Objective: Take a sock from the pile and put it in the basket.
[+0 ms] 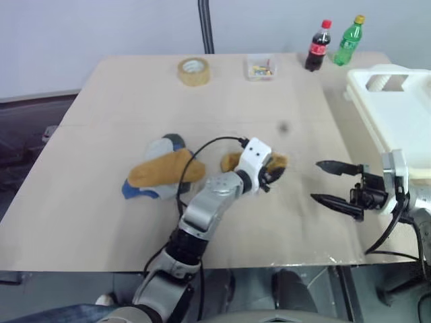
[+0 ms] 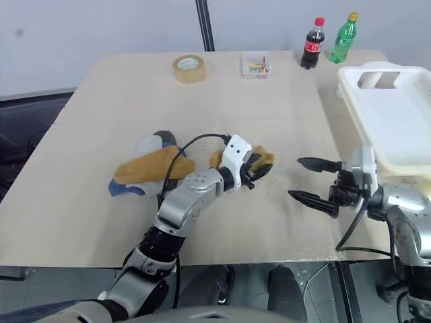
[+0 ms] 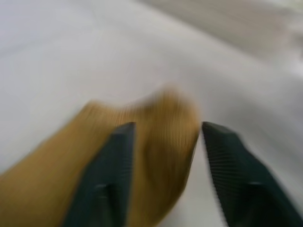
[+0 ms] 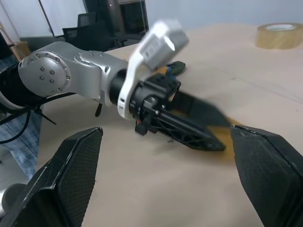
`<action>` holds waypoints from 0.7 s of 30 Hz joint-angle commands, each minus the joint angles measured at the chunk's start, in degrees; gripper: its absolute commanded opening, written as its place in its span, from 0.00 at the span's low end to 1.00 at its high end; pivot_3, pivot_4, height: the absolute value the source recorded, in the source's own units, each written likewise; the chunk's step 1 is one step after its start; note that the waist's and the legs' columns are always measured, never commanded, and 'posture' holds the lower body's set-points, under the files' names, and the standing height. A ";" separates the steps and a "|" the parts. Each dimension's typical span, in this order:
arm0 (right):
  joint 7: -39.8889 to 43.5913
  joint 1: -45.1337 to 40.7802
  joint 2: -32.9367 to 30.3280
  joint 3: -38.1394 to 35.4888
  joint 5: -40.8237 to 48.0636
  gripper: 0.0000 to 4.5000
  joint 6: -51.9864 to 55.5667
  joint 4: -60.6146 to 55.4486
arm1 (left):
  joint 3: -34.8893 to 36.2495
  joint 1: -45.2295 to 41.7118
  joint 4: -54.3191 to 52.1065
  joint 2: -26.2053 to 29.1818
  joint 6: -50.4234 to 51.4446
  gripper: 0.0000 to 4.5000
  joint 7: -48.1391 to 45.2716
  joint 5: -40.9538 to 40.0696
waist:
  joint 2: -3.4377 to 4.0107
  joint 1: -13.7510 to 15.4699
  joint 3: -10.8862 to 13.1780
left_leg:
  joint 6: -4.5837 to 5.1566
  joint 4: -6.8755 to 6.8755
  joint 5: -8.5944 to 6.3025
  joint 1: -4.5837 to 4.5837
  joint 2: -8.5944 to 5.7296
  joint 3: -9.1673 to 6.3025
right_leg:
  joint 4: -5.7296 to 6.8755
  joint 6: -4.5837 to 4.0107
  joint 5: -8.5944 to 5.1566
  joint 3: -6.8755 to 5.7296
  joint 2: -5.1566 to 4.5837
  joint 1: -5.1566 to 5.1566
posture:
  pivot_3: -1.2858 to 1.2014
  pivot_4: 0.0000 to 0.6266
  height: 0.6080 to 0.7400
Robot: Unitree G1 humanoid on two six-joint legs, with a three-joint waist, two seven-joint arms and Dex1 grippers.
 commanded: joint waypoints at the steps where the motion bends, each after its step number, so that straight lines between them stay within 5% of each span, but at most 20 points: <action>1: -0.86 -0.55 0.01 -1.33 1.03 1.00 -0.36 -2.38 | 2.45 1.23 -4.76 -0.08 -2.76 0.65 -0.86 -2.29 | 0.00 0.08 0.00 | 0.00 0.00 0.00 0.00 0.00 -0.01 | 0.00 0.00 0.00 -0.01 0.00 0.00 | 0.52 0.24 1.00; 5: -1.18 -1.43 -0.14 -1.00 1.19 1.00 -0.06 -2.11 | 6.87 3.16 -9.91 6.09 -2.34 0.65 -4.08 -4.51 | 0.00 0.01 0.00 | 0.00 0.04 0.00 0.00 0.01 -0.01 | 0.04 0.00 0.00 -0.01 0.01 0.00 | 0.52 0.24 1.00; 8: -1.06 -1.92 -0.16 -0.70 0.97 1.00 -0.09 -1.55 | 6.83 6.38 -14.58 16.70 -5.45 0.65 -10.25 -2.35 | 0.04 -0.30 -0.02 | 0.00 0.02 0.00 0.02 0.03 0.00 | 0.06 0.00 0.00 0.05 0.05 -0.02 | 0.52 0.24 1.00; 13: -0.82 -1.96 -0.13 -0.32 0.78 1.00 -0.13 -1.25 | 13.40 10.23 -16.37 26.32 -3.39 0.65 -8.86 -1.11 | 0.02 0.18 -0.01 | 0.00 0.09 0.00 0.02 0.01 -0.06 | 0.05 0.00 0.00 -0.01 0.02 -0.01 | 0.52 0.24 1.00; 21: -0.13 -2.68 -0.45 0.29 0.65 1.00 0.20 -0.50 | 15.94 21.46 -16.94 30.46 -4.23 0.65 -1.01 7.32 | 0.03 0.20 -0.01 | 0.03 0.05 -0.02 0.02 0.00 -0.11 | 0.00 0.00 0.00 -0.04 0.00 0.00 | 0.52 0.24 1.00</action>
